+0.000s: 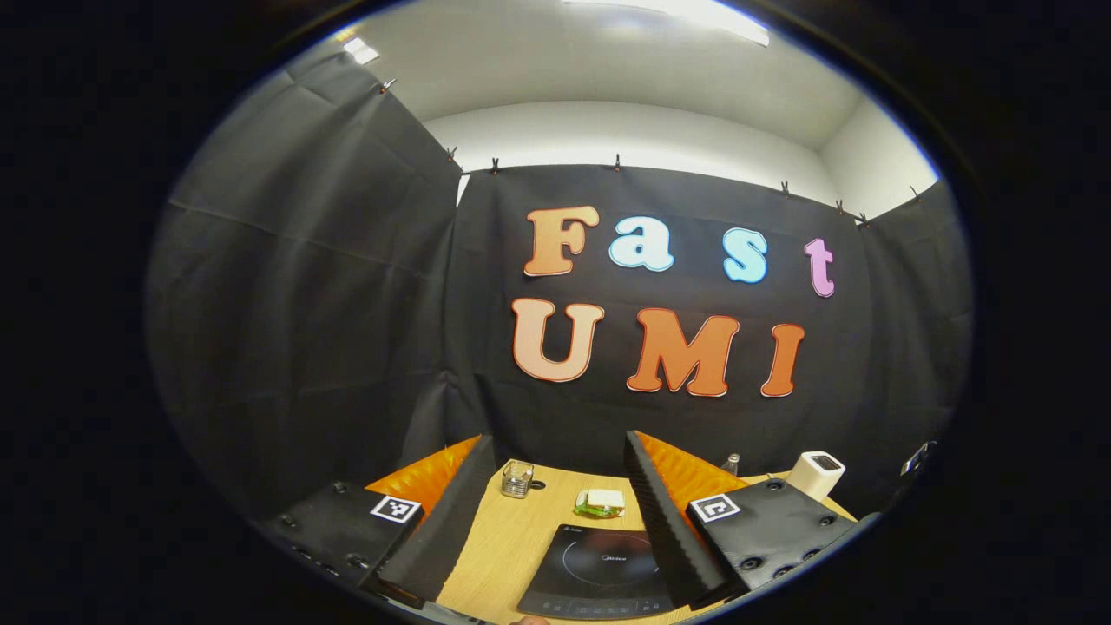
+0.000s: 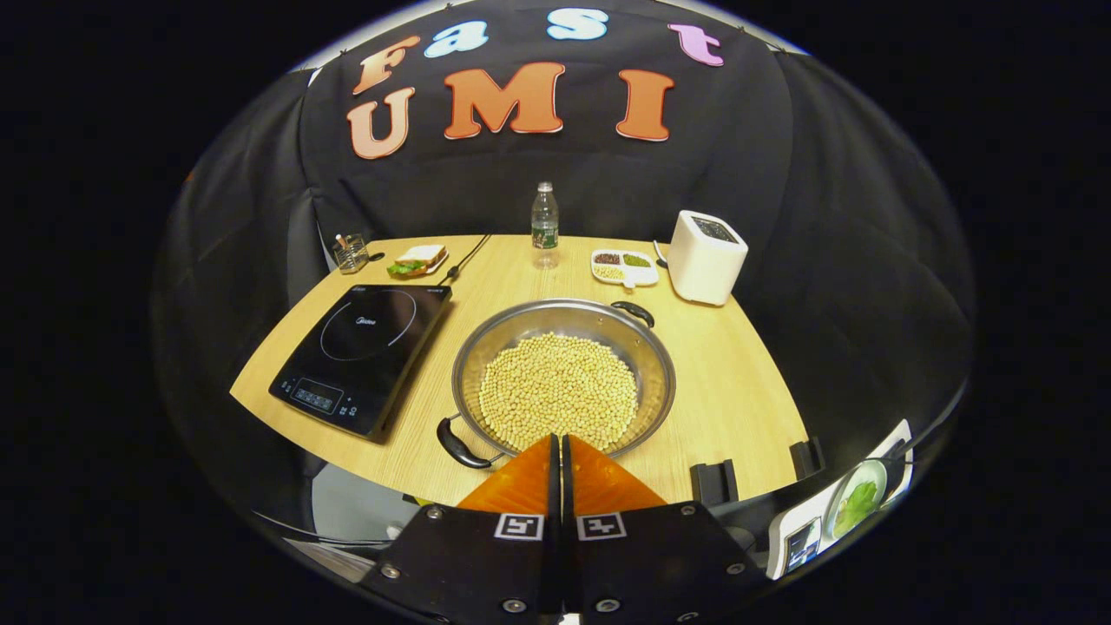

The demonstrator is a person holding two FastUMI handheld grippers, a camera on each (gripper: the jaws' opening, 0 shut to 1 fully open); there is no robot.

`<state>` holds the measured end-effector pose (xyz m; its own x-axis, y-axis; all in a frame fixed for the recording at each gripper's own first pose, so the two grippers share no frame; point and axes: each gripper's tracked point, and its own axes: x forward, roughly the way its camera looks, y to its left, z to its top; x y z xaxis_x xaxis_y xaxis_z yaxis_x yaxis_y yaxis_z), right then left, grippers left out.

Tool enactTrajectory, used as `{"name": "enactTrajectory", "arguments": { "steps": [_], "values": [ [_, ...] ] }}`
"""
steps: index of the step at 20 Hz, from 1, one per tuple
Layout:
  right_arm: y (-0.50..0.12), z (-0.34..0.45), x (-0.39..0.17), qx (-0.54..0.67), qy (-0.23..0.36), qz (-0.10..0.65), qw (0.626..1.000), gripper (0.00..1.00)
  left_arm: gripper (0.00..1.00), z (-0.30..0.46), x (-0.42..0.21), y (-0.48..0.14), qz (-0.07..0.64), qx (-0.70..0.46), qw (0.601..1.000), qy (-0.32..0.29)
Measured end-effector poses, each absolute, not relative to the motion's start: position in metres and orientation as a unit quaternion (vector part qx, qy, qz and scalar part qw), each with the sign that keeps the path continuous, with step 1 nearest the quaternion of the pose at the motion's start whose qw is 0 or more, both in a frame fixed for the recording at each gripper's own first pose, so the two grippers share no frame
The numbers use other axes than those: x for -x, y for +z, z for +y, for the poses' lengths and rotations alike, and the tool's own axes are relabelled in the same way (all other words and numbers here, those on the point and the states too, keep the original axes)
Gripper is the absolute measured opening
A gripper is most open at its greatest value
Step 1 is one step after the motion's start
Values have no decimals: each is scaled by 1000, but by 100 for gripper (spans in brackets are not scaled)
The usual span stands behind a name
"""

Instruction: First push the handle of the pot to place it horizontally, then grasp the pot with both hands and set it on the induction cooktop.

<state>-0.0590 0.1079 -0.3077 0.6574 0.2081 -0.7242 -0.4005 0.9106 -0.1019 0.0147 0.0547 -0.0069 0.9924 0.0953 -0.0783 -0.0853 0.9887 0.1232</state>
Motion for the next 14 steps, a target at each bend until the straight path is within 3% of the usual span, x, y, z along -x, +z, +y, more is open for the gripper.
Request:
{"name": "enactTrajectory", "arguments": {
  "steps": [14],
  "values": [
    [-398,137,82,159,195,466,848,0,97,72,-14,-17,57,-71,993,69]
  ]
}}
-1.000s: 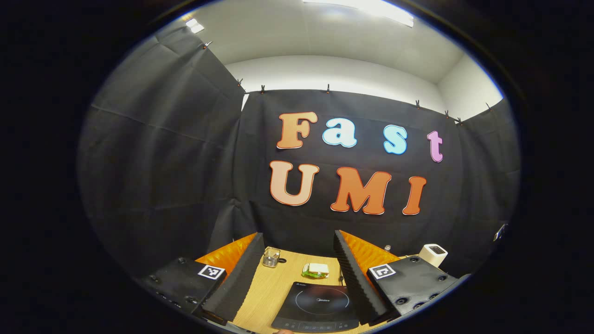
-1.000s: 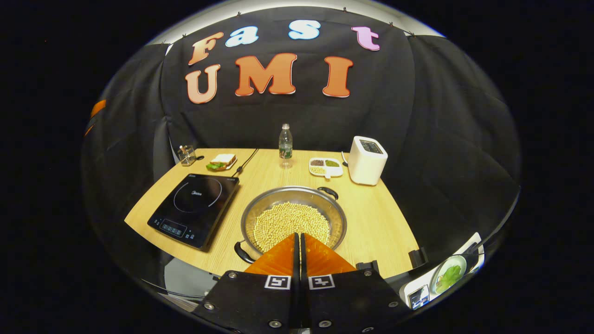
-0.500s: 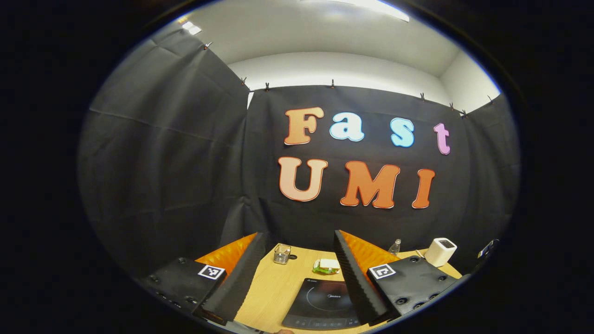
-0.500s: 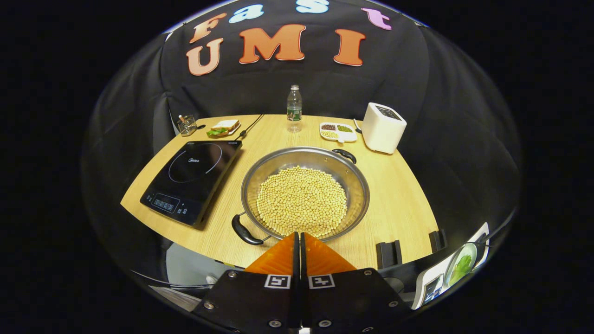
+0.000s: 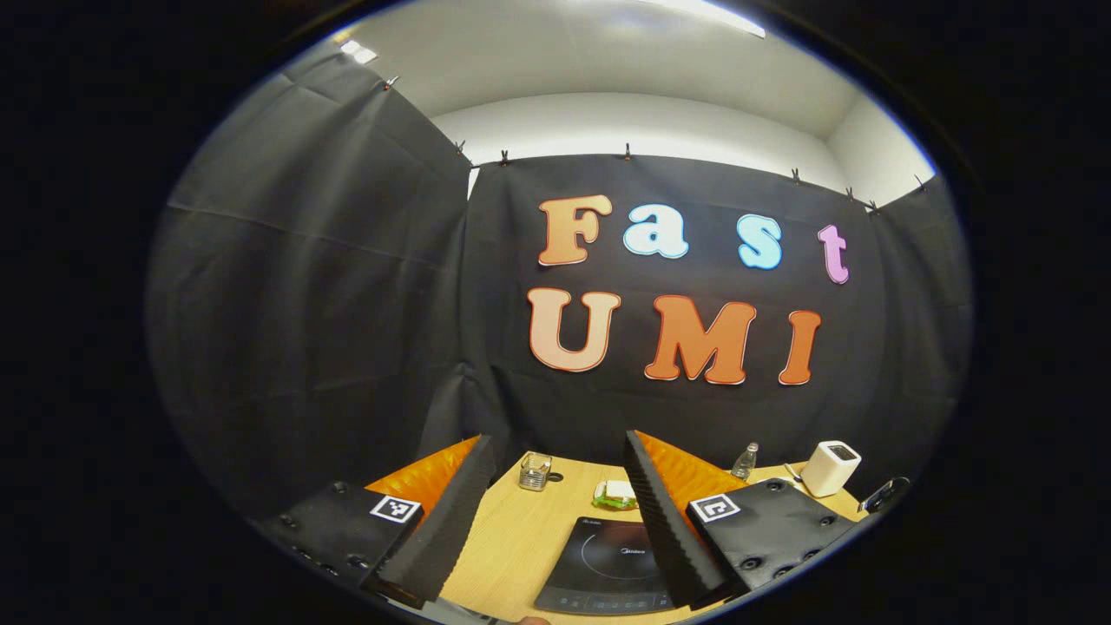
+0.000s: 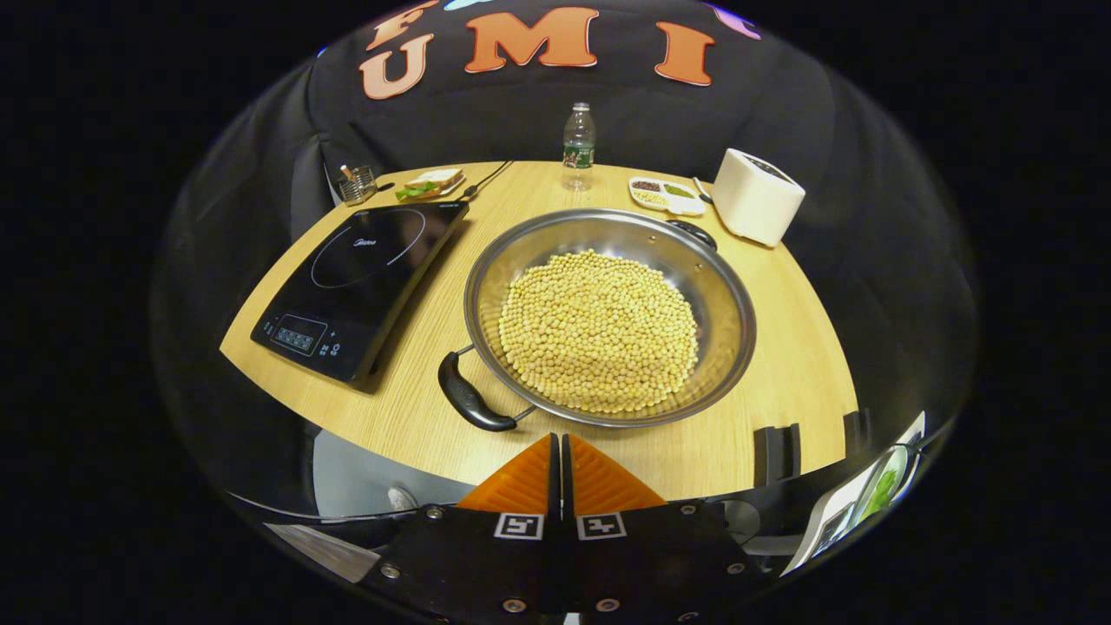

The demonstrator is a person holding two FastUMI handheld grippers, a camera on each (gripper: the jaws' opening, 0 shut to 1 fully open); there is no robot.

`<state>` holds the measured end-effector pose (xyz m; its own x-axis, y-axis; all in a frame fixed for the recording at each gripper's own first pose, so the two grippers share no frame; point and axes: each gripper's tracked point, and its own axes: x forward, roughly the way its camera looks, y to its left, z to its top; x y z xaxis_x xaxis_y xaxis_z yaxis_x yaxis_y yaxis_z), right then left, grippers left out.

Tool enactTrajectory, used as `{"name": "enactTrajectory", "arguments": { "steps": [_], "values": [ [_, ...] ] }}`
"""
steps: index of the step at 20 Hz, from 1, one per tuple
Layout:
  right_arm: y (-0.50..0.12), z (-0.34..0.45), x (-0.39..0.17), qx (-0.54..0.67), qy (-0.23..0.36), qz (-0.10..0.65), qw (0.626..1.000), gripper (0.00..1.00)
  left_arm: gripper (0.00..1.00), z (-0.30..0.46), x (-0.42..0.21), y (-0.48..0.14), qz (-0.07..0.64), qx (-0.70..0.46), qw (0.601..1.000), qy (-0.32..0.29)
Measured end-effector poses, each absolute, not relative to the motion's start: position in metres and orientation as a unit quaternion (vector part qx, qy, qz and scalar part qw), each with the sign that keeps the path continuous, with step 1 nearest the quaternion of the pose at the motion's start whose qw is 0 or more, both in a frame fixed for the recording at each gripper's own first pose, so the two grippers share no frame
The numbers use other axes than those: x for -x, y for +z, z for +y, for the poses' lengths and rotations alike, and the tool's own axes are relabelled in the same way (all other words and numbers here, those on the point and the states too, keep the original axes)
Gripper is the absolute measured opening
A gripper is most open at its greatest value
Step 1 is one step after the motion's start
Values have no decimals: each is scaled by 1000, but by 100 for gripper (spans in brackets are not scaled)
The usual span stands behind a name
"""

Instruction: First push the handle of the pot to place it horizontally, then grasp the pot with both hands and set it on the induction cooktop.

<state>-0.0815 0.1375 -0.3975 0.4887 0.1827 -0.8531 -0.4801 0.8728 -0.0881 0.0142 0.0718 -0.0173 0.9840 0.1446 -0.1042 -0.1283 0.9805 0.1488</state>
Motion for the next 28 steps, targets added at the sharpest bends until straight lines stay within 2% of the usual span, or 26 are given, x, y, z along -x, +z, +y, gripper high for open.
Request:
{"name": "enactTrajectory", "arguments": {
  "steps": [3,4,5,28],
  "values": [
    [-413,146,83,175,203,477,837,0,98,79,-13,-18,59,-71,993,80],
    [-416,150,83,177,206,479,834,4,98,81,-12,-17,59,-69,992,82],
    [-419,154,82,178,208,480,833,0,98,84,-10,-16,59,-69,992,84],
    [-437,249,56,185,271,488,809,0,98,128,-2,-33,81,-75,984,143]
  ]
}}
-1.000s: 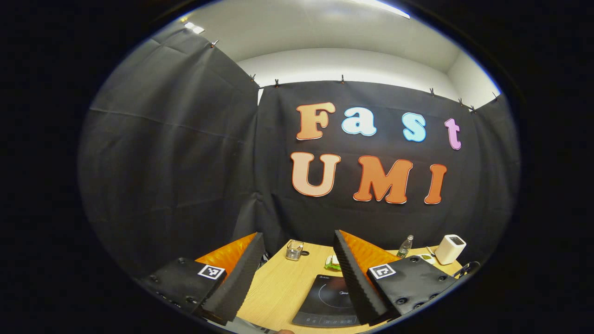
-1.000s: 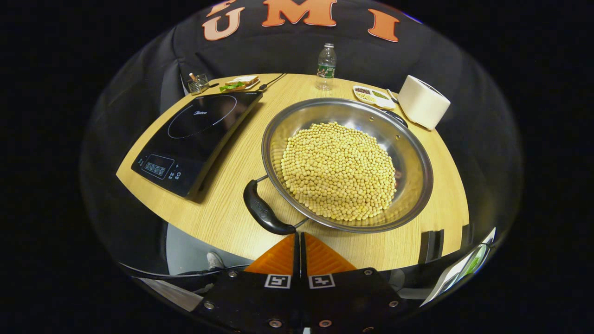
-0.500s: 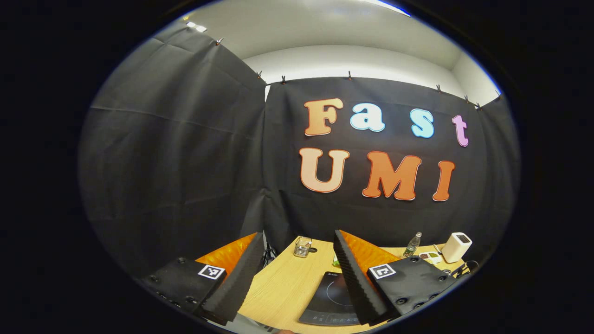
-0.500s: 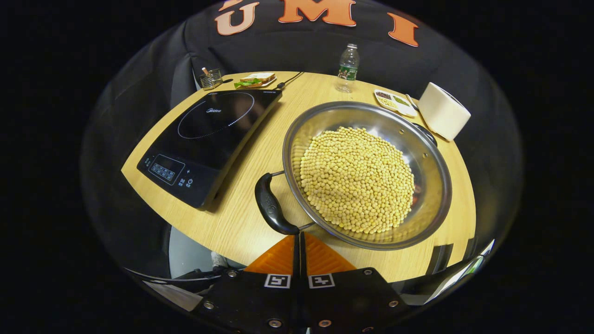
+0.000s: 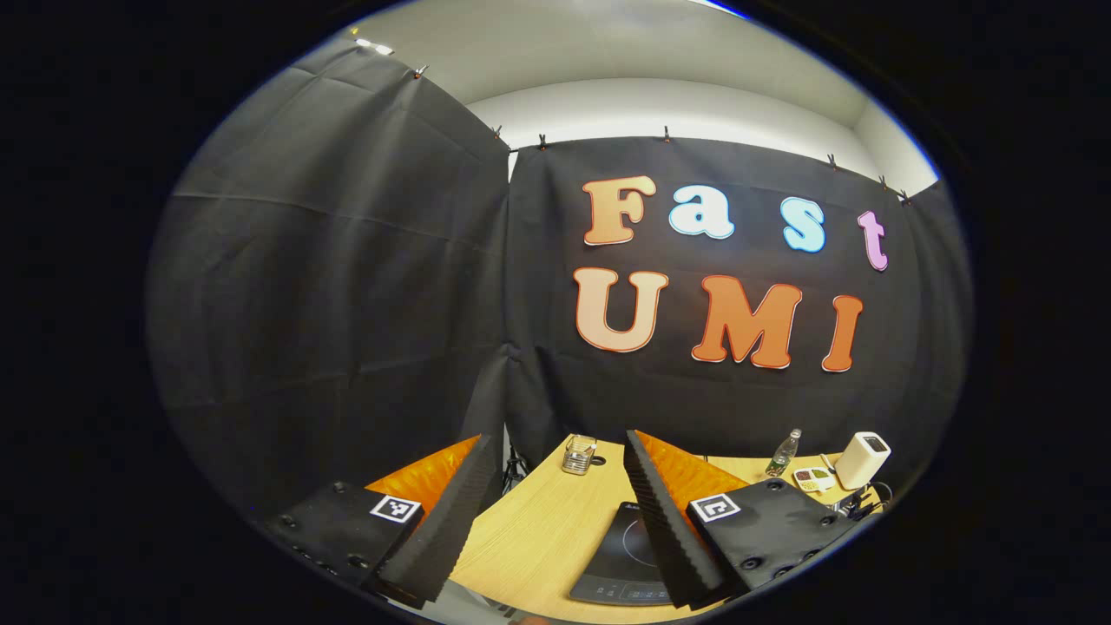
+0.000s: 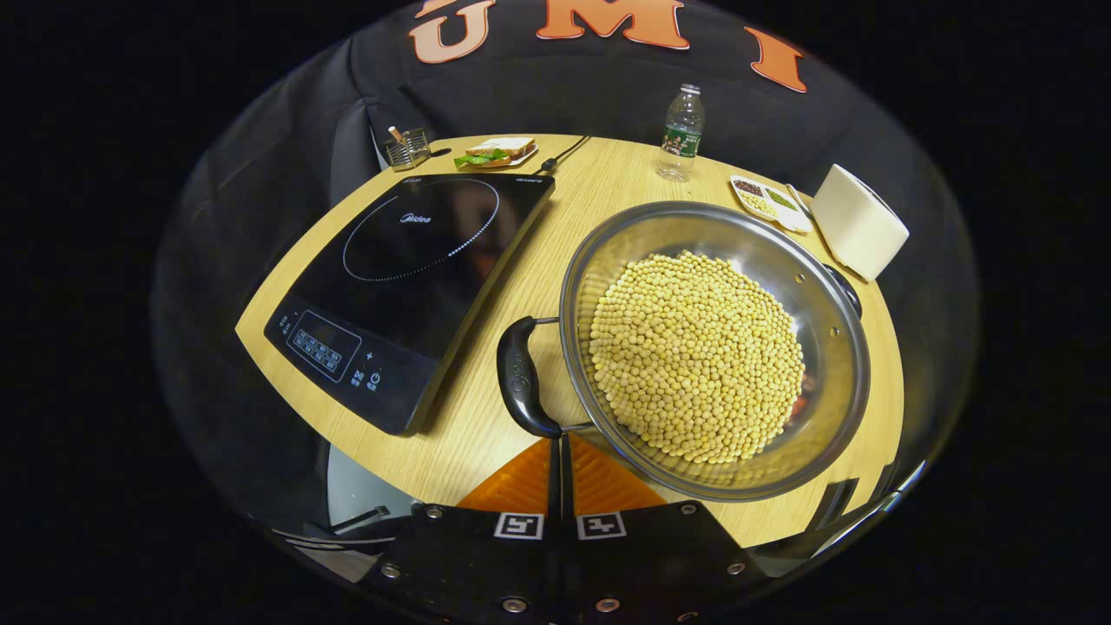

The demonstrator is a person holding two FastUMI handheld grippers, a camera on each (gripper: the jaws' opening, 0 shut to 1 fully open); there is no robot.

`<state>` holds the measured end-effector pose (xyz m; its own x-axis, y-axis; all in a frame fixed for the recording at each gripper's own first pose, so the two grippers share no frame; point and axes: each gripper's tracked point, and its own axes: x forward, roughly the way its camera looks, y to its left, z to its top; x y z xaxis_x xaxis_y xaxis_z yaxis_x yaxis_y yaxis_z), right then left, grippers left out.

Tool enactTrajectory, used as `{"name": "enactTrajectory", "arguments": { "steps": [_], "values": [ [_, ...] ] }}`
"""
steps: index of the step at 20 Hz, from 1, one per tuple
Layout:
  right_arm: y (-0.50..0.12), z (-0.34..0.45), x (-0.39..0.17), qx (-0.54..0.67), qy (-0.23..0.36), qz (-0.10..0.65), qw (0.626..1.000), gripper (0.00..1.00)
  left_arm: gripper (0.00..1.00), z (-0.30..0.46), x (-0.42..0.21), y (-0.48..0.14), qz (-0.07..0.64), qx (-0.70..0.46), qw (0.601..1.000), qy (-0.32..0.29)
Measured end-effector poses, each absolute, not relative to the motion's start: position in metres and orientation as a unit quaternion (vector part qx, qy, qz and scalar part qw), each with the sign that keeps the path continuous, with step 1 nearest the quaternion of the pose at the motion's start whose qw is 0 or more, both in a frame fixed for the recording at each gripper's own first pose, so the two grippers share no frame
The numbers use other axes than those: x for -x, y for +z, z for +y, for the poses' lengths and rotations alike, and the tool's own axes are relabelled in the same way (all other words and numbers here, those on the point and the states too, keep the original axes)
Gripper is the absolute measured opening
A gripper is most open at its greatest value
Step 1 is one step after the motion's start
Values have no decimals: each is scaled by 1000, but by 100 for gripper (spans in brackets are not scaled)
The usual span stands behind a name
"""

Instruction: First push the handle of the pot to place it horizontally, then grasp the pot with both hands and set it on the induction cooktop.

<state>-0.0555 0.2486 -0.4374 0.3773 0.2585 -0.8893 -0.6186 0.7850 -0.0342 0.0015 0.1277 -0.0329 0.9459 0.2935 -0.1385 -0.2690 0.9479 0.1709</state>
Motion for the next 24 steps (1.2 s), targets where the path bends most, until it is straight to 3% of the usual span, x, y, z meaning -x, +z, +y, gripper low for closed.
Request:
{"name": "enactTrajectory", "arguments": {
  "steps": [9,24],
  "values": [
    [-440,274,43,164,272,498,807,0,98,146,2,-36,87,-67,980,166],
    [-443,305,21,127,268,503,811,0,98,132,-13,-60,117,-58,980,151]
  ]
}}
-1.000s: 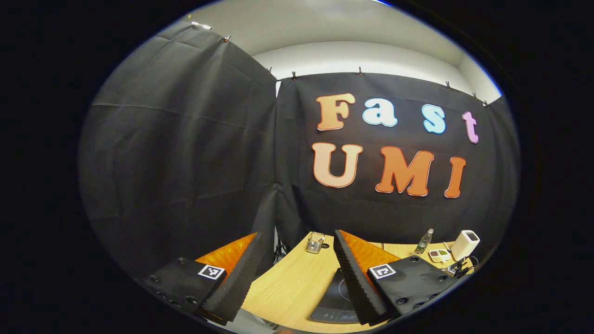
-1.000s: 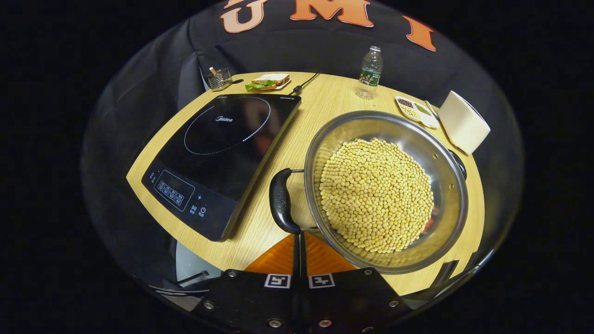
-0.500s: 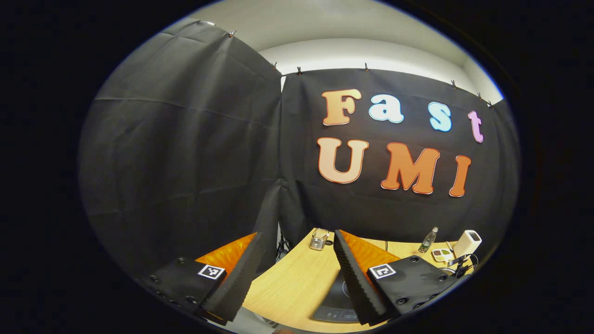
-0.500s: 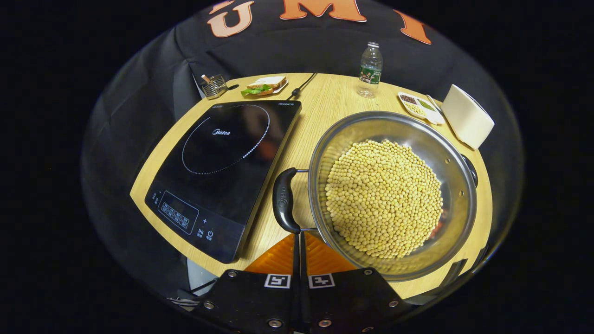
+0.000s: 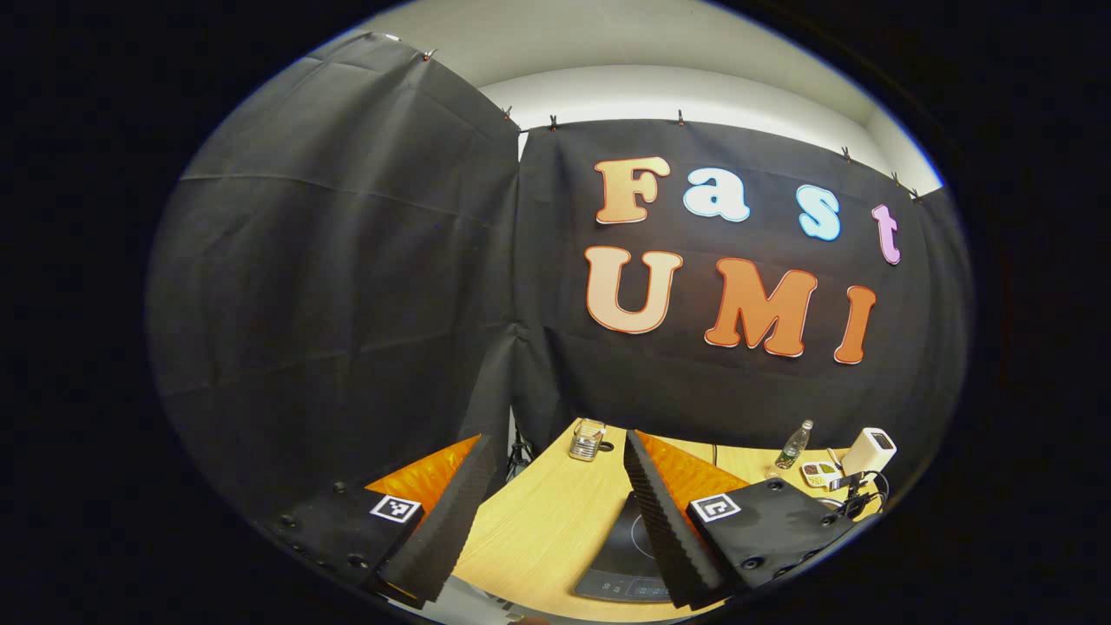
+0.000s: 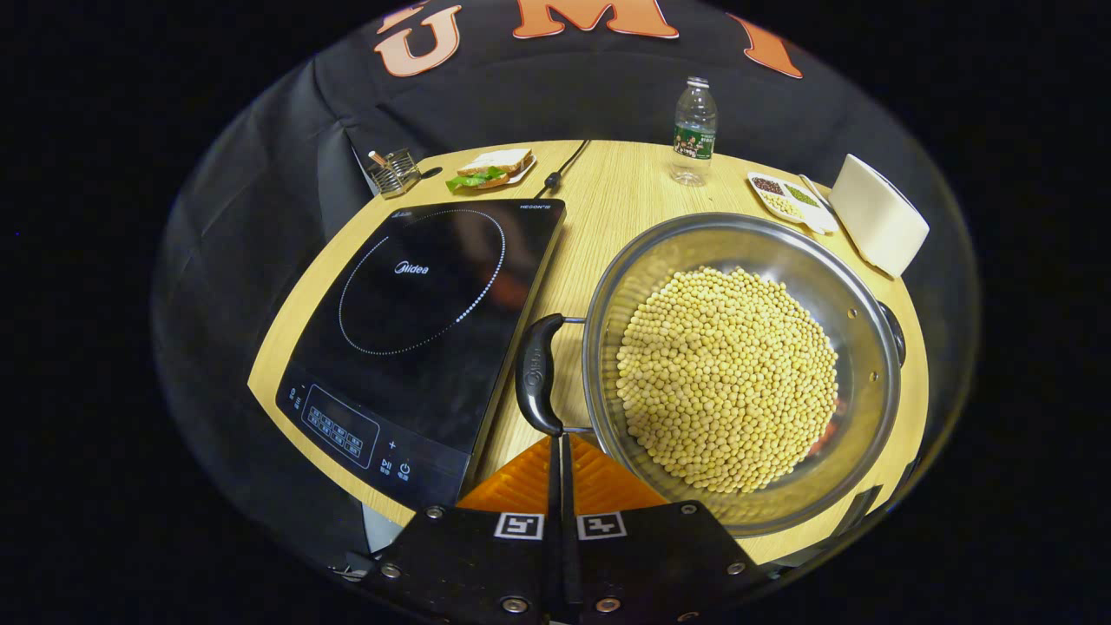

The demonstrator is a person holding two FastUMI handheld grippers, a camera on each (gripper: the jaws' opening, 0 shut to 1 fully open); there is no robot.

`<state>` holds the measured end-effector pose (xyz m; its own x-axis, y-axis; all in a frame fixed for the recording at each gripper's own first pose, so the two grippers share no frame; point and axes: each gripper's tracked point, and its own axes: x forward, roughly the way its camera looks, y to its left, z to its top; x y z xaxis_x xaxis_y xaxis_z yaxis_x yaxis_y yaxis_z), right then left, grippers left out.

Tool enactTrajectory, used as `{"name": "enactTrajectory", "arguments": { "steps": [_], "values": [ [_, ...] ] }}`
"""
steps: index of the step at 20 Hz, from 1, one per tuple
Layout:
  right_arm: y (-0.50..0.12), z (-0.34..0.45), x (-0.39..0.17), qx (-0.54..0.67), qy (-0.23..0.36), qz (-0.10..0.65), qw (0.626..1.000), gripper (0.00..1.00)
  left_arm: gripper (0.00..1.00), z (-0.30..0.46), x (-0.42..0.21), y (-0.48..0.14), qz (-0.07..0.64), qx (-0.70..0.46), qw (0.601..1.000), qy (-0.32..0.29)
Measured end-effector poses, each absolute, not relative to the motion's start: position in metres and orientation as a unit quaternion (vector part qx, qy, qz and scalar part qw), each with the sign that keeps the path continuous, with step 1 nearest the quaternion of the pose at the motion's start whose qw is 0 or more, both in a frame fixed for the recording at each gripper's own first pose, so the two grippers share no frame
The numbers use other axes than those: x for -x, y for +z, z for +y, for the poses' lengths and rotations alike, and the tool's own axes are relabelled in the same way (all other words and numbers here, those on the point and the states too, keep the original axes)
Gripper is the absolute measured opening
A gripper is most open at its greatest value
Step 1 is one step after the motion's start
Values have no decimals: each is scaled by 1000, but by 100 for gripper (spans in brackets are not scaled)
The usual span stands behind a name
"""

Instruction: First push the handle of the pot to place it horizontally, then grasp the pot with both hands and set it on the induction cooktop.

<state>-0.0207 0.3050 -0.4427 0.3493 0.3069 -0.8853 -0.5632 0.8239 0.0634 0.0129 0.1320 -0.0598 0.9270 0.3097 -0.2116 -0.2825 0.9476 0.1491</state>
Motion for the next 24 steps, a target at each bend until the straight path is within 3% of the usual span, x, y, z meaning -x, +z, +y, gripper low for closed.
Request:
{"name": "enactTrajectory", "arguments": {
  "steps": [11,17,24],
  "values": [
    [-436,329,-4,113,276,473,829,0,98,76,-28,-109,176,-18,981,78],
    [-412,305,-4,72,269,457,845,0,98,8,-45,-170,242,-6,970,8],
    [-377,202,-42,32,184,425,886,0,98,-88,-50,-259,331,37,939,-79]
  ]
}}
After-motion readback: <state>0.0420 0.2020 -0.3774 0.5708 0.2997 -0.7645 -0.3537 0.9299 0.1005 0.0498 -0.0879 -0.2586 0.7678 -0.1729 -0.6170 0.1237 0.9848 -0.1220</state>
